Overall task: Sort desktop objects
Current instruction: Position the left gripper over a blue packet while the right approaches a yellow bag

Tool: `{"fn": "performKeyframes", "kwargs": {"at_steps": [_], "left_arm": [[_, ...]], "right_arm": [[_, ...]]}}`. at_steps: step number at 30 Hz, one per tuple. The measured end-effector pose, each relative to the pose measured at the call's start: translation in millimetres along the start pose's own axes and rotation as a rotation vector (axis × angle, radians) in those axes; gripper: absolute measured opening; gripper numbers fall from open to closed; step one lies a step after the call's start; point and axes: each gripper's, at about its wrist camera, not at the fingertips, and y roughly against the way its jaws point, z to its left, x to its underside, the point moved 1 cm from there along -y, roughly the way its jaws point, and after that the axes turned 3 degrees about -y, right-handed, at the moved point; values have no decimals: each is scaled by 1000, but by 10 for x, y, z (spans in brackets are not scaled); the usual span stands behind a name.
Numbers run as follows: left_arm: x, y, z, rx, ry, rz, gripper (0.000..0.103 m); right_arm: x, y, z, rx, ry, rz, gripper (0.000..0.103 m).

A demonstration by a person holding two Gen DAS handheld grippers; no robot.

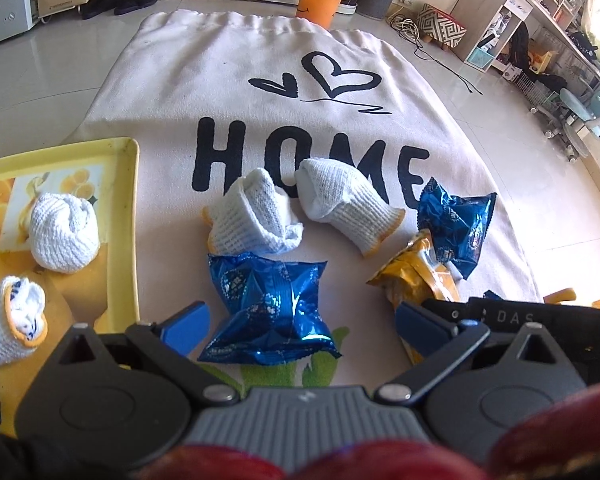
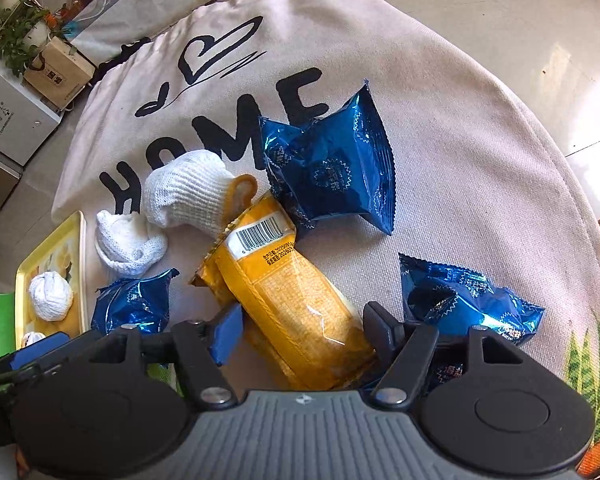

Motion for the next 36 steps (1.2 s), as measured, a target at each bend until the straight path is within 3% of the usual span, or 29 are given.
{"fn": "performKeyframes", "kwargs": {"at_steps": [20,23,36], "left_arm": [[-28,-495,115,-60,146,105,103],[5,-609,164,-104,158,144,102],[91,-754,-107,-255,-58,151,103]], "right_arm": [[7,-29,30,36,56,5,75],[2,-36,46,36,69,11,78],[84,-90,162,87,203,-17,86]]}}
